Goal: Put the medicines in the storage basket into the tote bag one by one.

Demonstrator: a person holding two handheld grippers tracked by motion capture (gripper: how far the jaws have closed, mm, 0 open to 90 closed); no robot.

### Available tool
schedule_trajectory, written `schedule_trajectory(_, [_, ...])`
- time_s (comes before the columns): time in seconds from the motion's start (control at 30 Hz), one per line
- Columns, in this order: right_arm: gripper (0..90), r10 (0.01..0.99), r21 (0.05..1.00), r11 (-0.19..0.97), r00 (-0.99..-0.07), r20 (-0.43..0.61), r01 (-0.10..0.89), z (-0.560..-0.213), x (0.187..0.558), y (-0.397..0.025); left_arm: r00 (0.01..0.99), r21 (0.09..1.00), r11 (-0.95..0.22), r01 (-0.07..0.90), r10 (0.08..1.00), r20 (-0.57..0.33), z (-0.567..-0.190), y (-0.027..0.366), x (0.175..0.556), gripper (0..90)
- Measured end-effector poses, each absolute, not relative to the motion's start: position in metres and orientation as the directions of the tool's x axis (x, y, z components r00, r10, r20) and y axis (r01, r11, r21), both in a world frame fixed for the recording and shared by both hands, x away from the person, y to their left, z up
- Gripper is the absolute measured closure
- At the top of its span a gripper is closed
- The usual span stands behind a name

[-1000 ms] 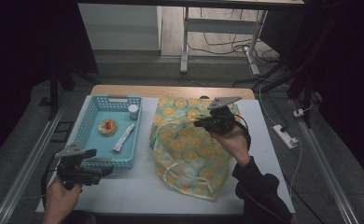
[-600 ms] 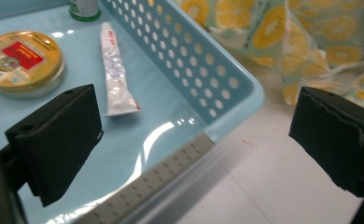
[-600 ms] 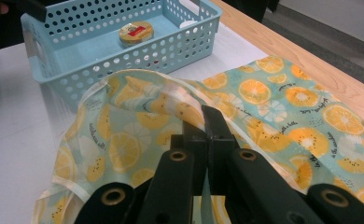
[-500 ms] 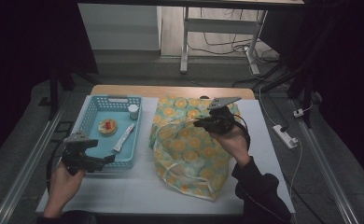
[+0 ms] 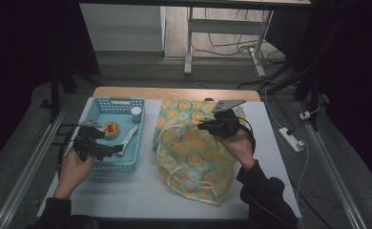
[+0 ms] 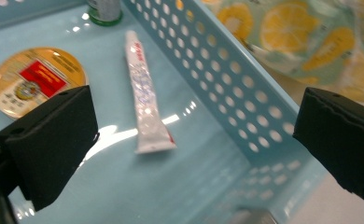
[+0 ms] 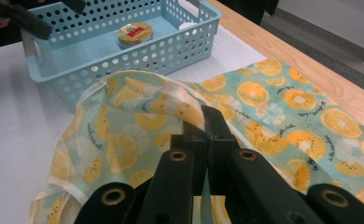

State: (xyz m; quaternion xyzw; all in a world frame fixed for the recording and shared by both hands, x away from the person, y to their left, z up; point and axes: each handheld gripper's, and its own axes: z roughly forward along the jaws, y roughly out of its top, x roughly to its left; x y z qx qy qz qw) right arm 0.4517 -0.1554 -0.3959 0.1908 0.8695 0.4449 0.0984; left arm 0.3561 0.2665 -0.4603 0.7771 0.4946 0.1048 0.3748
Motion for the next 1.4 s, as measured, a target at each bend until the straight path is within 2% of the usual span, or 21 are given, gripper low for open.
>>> schedule_trajectory(0.47, [89.5, 0.413, 0.812, 0.534, -0.911, -0.01, 0.233, -0.396, 0.451, -0.154, 0.444, 0.665, -0.234, 0.709, 0.881, -0.163, -0.459, 0.27, 0.406, 0.1])
schedule_trajectory(0.63, [89.5, 0.41, 0.812, 0.536, -0.912, -0.008, 0.233, -0.397, 0.451, -0.153, 0.426, 0.654, -0.202, 0.729, 0.882, -0.202, -0.461, 0.274, 0.423, 0.1])
schedule_trajectory(1.03, [89.5, 0.406, 0.808, 0.539, -0.914, -0.002, 0.237, -0.399, 0.452, -0.153, 0.356, 0.56, -0.208, 0.802, 0.92, -0.167, -0.486, 0.287, 0.461, 0.0])
schedule_trajectory(1.4, [89.5, 0.398, 0.808, 0.542, -0.917, -0.007, 0.229, -0.398, 0.451, -0.152, 0.355, 0.515, -0.235, 0.824, 0.923, -0.147, -0.5, 0.287, 0.481, 0.0])
